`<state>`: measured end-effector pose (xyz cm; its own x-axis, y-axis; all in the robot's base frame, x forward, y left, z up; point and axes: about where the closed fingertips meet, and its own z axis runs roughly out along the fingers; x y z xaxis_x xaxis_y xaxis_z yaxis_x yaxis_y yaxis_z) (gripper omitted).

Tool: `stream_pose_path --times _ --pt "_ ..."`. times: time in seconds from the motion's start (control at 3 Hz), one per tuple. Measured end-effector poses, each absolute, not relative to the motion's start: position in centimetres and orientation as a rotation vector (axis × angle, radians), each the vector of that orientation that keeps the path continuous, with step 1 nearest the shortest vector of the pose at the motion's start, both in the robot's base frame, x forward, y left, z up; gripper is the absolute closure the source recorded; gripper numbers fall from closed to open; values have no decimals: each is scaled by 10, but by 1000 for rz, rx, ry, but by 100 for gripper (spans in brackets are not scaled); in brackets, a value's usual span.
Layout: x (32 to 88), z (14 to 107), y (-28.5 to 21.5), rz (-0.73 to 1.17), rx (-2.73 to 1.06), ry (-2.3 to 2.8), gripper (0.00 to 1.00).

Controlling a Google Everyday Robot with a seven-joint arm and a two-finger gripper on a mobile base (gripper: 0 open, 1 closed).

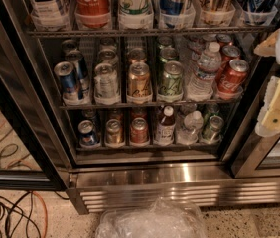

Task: Pick redbull can from middle shelf of fridge

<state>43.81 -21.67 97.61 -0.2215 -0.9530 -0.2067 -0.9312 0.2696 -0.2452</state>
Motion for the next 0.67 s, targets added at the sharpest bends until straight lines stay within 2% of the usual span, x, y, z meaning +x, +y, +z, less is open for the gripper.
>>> stream_pose_path --times 0.67 --pt "439 973 -211 -45 -1692 2167 0"
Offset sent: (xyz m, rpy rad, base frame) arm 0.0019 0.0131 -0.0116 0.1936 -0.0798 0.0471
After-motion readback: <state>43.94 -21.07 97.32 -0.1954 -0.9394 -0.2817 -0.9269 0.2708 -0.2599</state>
